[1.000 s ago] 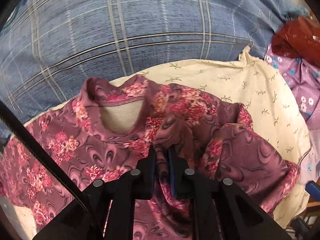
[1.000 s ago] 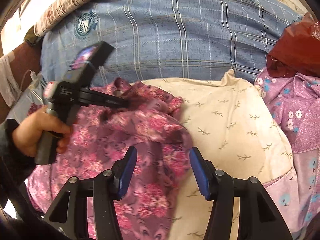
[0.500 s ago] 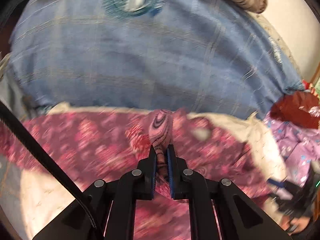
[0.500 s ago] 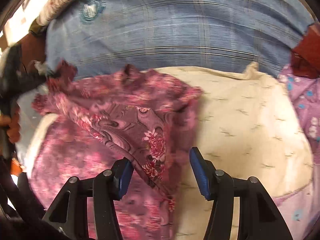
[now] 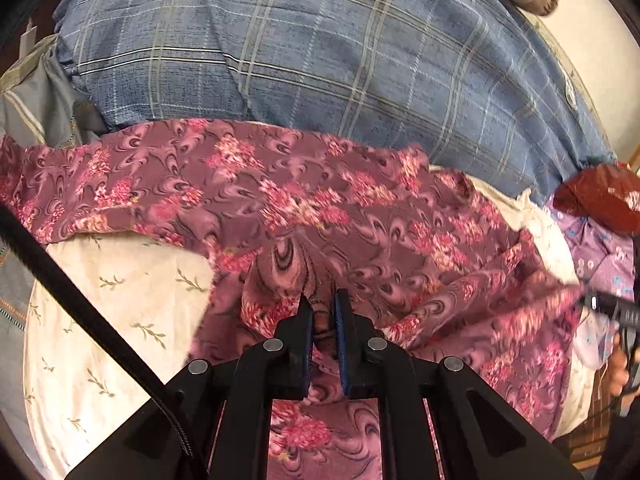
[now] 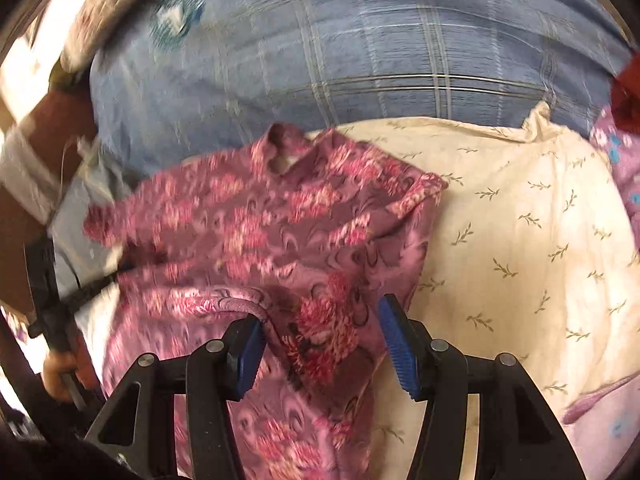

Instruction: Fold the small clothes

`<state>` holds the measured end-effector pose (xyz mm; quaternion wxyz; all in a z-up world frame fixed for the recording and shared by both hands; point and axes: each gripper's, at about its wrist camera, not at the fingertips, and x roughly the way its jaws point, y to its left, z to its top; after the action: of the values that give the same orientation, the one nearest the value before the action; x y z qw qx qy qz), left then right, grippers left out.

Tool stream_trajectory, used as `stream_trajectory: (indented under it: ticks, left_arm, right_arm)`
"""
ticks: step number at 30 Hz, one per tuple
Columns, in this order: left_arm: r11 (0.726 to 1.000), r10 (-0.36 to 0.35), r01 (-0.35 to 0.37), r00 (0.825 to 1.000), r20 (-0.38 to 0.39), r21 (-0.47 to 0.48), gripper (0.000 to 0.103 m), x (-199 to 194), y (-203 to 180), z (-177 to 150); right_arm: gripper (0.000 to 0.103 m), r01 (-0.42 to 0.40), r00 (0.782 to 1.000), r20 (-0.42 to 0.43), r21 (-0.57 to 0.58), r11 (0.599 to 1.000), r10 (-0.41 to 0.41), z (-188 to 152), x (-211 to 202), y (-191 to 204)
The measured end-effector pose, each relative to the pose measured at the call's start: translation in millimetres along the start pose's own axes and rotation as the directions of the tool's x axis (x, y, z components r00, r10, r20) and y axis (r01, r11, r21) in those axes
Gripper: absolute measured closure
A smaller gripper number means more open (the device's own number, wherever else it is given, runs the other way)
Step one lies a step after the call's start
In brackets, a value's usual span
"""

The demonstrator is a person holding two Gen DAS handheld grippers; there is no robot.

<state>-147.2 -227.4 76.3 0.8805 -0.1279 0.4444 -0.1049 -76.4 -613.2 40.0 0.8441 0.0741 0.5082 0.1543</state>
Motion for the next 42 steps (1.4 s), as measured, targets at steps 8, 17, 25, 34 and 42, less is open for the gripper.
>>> stream_trajectory:
  ticks: [8,17,25,34,42]
  left_arm:
    - [1.000,0.013,-0.013,0.999,0.053,-0.001,0.094,-26,4,7]
    - [1.000,0.022,-0.023,0.999,0.048,0.020,0.094,-33,2,5]
    - [1.000,0.014,-0.016,0.999,0.053,0.027,0.094,-28,2,9]
    - [1.000,-0.018,0.015,0.989,0.147,0.020,0.094,-37,3,35]
    - [0.996,0.087,-0.087,0.994,0.073,0.004,0.094,25,21,60]
  right_arm:
    - [0.046,-0.012,0.999,0.033,0.027,1.000,0.011,-3,-35,-14]
    - [0.047,-0.072,0.997,0.037,0.384,0.921,0.062,44,51,-37]
    - [0.081,-0.029,1.000,0.010,0.618,0.786,0.028,53,106,-75]
    - [0.100,-0.048,0.977,0.196,0.602,0.797,-0.089,69,62,-68]
    - [0.093,-0.018,0.985,0.143,0.648,0.762,-0.099,79,99,-90]
